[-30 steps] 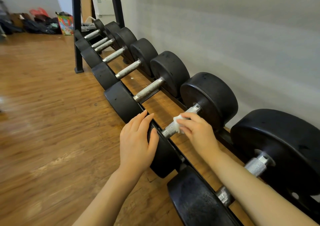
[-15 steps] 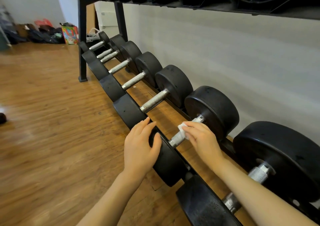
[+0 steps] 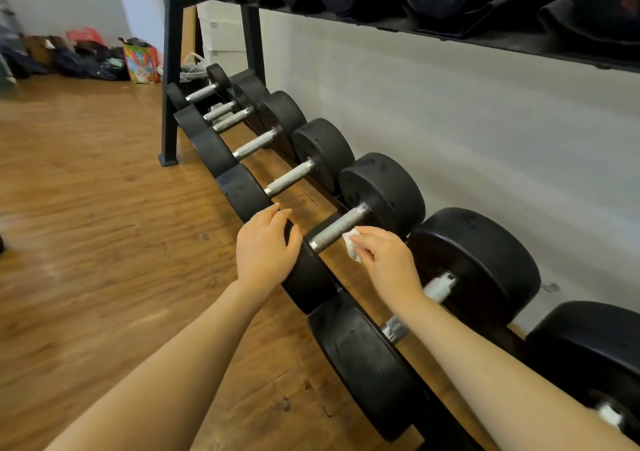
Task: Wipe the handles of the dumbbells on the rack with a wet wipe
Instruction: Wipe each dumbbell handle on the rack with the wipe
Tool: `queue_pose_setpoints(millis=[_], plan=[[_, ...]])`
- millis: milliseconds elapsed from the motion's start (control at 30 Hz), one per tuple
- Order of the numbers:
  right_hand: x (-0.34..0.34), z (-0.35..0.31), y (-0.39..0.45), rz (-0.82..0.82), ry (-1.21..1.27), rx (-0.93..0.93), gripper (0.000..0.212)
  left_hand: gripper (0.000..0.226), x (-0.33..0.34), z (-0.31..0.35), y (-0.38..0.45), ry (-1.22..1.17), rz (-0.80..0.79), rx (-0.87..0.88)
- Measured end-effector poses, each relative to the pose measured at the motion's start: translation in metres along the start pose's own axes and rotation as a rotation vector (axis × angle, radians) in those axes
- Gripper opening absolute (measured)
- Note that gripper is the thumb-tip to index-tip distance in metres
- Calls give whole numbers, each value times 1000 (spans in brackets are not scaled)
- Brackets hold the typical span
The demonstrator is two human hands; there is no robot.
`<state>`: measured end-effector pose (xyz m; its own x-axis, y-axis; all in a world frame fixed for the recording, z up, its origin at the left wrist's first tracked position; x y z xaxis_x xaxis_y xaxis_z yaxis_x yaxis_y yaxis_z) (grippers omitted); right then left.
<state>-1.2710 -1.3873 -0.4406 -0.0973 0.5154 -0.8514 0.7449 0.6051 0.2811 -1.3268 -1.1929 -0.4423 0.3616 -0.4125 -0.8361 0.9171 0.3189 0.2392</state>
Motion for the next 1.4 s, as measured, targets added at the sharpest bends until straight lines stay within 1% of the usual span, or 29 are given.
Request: queue_pose_setpoints(millis=[100, 200, 300, 467, 567, 700, 900, 1033, 1133, 1233, 1300, 1400], plan=[[15, -3, 15, -51, -17, 18, 29, 42, 9, -8, 18, -26, -69, 28], [25, -2, 23, -71, -37, 91, 31, 41, 20, -7, 25, -31, -138, 66], [30, 0, 26, -66, -43, 176, 31, 39, 23, -8, 24, -49, -135, 65], [21, -2, 30, 35, -76, 265, 25, 40, 24, -10, 25, -52, -144, 87], [16, 1, 32, 61, -85, 319, 21, 47, 22, -11, 24, -64, -108, 106], [11, -2, 26, 61, -231, 327, 15, 49, 22, -12, 23, -76, -104, 112], [0, 0, 38, 51, -364, 310, 16, 38, 22, -13, 22, -117, -88, 118], [4, 16, 57, 37, -443, 298, 27, 34, 23, -12, 23, -96, -83, 103], [10, 28, 69, 26, -450, 318, 38, 35, 23, -12, 22, -84, -77, 102], [20, 32, 76, -19, -481, 295, 38, 34, 24, -13, 22, -72, -61, 95], [25, 37, 74, -20, -474, 268, 42, 32, 25, -13, 21, -73, -65, 99], [31, 42, 67, 23, -412, 228, 54, 31, 27, -16, 22, -80, -69, 91]])
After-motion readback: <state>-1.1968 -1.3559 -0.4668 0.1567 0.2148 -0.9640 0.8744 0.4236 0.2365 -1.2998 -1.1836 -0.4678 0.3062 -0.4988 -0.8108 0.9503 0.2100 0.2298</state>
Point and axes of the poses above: each hand's wrist, its own y-axis towards the middle knuckle, its own x-axis out of the palm, z = x × y, the point moved 8 cm from there along y, towards the middle knuckle, and after that the axes turned 12 degrees about -z, right-handed, at the moved point
